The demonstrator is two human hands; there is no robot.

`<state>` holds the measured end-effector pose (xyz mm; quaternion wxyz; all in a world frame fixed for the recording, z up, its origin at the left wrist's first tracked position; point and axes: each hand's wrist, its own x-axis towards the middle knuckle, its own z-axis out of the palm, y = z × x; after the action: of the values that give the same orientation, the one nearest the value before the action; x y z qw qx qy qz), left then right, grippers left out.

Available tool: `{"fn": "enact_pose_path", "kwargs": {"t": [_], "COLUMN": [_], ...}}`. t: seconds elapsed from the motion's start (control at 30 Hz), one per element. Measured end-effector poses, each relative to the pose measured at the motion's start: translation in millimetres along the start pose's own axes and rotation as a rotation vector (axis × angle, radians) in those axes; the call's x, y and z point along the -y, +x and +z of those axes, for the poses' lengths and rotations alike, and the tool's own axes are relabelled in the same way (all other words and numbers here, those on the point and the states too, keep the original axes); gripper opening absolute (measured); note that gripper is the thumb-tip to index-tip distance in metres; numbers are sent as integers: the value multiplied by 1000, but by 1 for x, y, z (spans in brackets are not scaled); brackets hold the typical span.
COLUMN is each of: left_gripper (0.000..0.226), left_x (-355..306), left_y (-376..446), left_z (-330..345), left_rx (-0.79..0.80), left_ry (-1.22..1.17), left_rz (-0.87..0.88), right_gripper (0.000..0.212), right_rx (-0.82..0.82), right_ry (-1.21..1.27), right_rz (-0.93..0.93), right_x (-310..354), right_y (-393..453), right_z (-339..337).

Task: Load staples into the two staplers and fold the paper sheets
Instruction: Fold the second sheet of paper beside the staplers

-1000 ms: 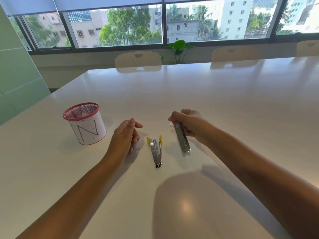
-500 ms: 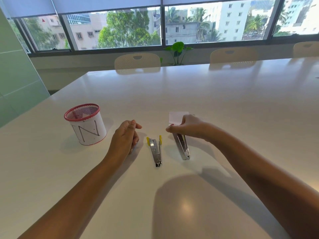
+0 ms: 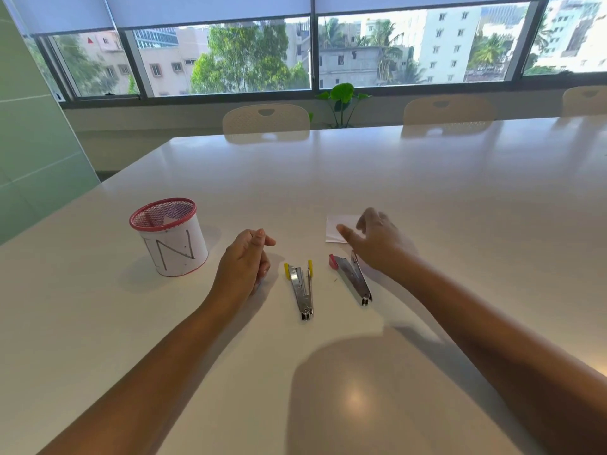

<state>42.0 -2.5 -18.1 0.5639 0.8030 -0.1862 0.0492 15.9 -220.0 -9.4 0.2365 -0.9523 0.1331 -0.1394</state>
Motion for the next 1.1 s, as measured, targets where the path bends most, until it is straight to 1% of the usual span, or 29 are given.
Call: {"fn": "enact_pose_path", "kwargs": {"t": [0.07,0.1,0.17,0.27,0.37,0.47,0.6,0.67,0.73,0.8,0.87,0.93,1.0,1.03,1.1], "left_gripper": [35,34,33,30,29,28,29,30,31,28,23,18,17,18,16], "left_x": [0,0,1,1,1,1,0,-1,-3,-5,-6,-7,-11,-14,-22], "left_y": [0,0,1,0,0,0,-1,-2,-2,-2,-2,-2,-3,-4,-8], "left_z": [-1,-1,-1,-1,-1,-1,0,1,2,3,3,3,2,2,2], "left_rx": [2,1,0,1,2,-3,-9,-8,1,12,4,-11,16,48,114], "left_ry": [0,0,3,5,7,13,18,20,8,-13,-15,-27,-111,-179,-258], "left_rz": [-2,-5,-5,4,2,2,2,2,-6,-16,-26,-51,-110,-151,-206], "right_gripper": [40,39,39,41,40,34,27,26,25,24,23,22,21,21,19], "right_rx": [-6,23,79,80,36,-13,-116,-161,-179,-201,-234,-267,-234,-204,-166], "right_ry": [-15,-43,-64,-122,-180,-256,-454,-462,-352,-168,94,427,688,758,791], "right_rz": [-99,-124,-110,-100,-116,-147,-231,-248,-213,-172,-134,-105,-77,-65,-61], "right_x": [-7,-12,-19,-26,-25,-21,-19,-20,-20,-14,-1,15,29,34,40], "right_y": [4,5,8,12,14,13,10,10,10,7,2,-2,-7,-10,-15], "right_z": [6,10,16,20,17,15,19,21,17,9,-2,-11,-16,-17,-15]}}
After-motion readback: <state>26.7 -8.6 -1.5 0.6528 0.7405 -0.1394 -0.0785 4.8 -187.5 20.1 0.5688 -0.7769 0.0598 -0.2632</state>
